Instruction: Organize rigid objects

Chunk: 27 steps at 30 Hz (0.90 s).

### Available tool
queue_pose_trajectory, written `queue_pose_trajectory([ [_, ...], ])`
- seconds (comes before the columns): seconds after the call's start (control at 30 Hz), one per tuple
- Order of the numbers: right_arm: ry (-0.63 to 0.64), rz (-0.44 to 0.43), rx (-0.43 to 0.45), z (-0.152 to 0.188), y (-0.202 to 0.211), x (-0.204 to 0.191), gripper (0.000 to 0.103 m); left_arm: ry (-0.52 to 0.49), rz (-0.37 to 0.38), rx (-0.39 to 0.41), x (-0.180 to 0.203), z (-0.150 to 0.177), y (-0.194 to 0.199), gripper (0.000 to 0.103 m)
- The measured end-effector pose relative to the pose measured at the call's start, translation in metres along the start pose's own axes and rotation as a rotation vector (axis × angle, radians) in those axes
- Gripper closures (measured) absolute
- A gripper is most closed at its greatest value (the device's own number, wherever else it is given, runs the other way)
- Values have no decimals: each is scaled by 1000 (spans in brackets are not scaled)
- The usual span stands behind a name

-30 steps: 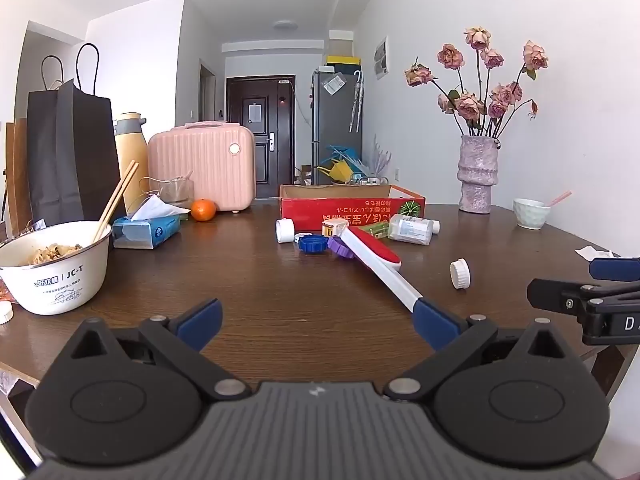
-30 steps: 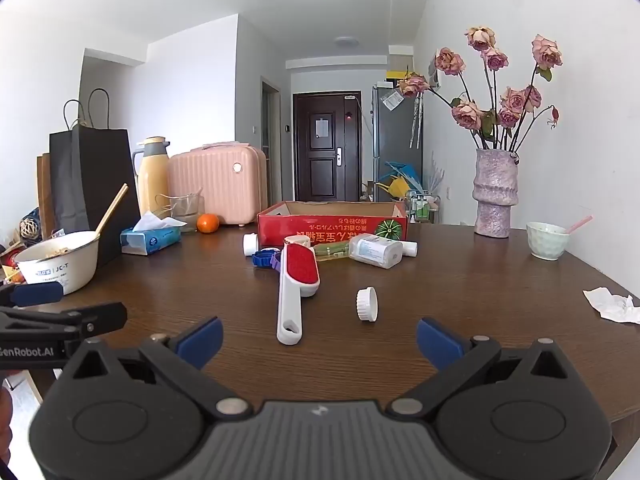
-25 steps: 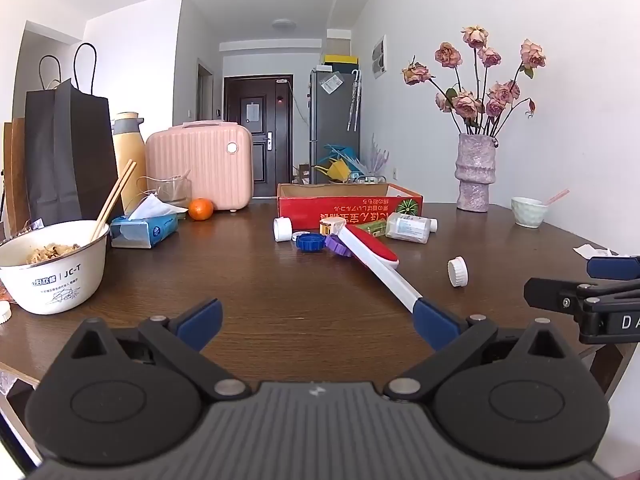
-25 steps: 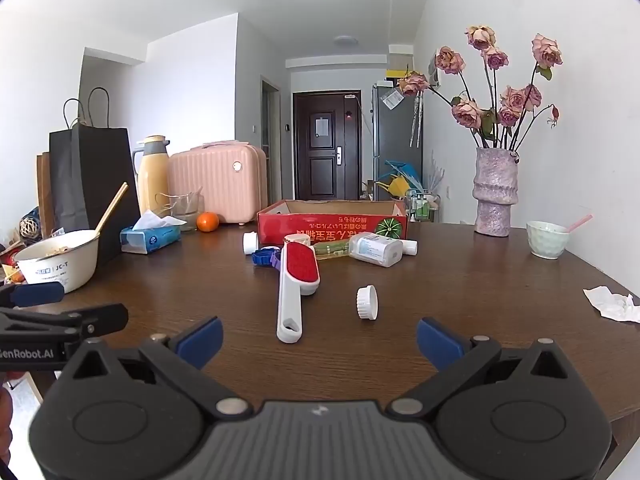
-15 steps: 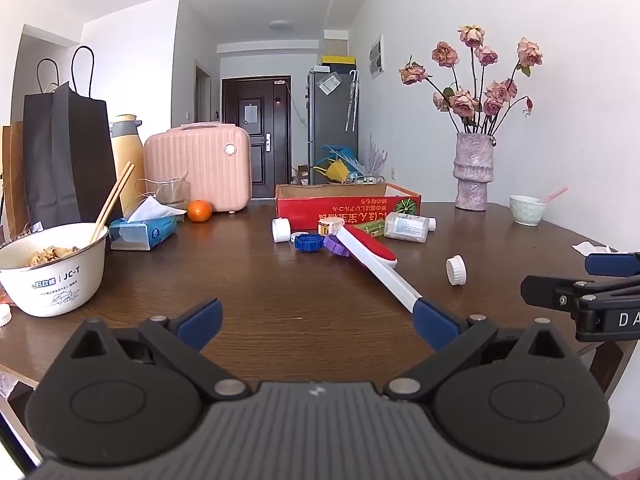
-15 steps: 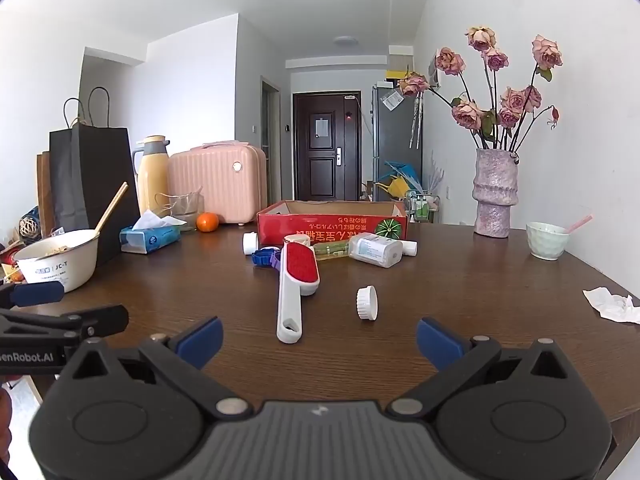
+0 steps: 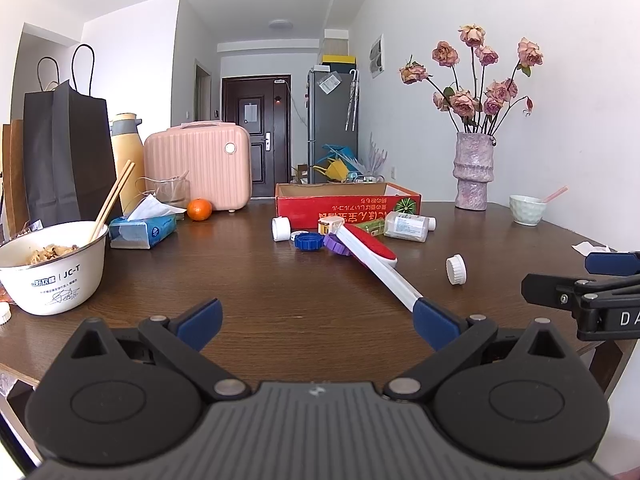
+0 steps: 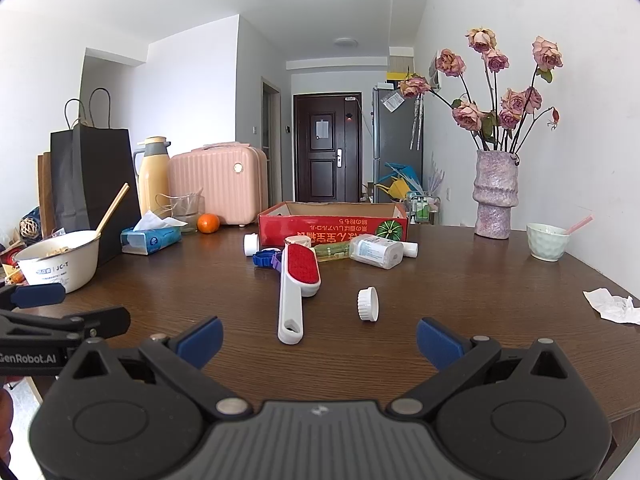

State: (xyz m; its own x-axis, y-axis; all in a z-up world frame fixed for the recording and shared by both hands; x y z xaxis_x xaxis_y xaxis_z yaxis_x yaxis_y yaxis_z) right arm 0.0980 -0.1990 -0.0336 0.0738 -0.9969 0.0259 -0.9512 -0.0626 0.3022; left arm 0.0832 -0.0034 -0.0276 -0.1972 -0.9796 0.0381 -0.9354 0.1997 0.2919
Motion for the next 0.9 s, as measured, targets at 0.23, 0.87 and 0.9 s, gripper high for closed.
queue_pose_trajectory([
  [0.23,1,-2,1,0,0,0,0,3,1,1,0,2,0,0],
  [0.87,3,-5,12,-1,5,-2,0,3,0,-1,2,2,0,0],
  [0.9,3,-5,12,-1,5,-2,0,3,0,-1,2,2,0,0],
])
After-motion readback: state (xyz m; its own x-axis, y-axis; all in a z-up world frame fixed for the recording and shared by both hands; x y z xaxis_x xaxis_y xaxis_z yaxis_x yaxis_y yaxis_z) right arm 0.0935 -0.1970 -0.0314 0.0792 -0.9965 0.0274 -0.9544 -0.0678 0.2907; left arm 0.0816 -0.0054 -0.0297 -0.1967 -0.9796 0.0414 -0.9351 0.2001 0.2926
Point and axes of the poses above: each gripper's, at about its wrist camera, not at the fingertips, and y roughly against the way its jaws point, x to its right, z to its underside, the point moved 9 cm from there along -y, roughly the way its jaws point, and after that the axes turned 11 degrees about z, right-handed, at the moved point
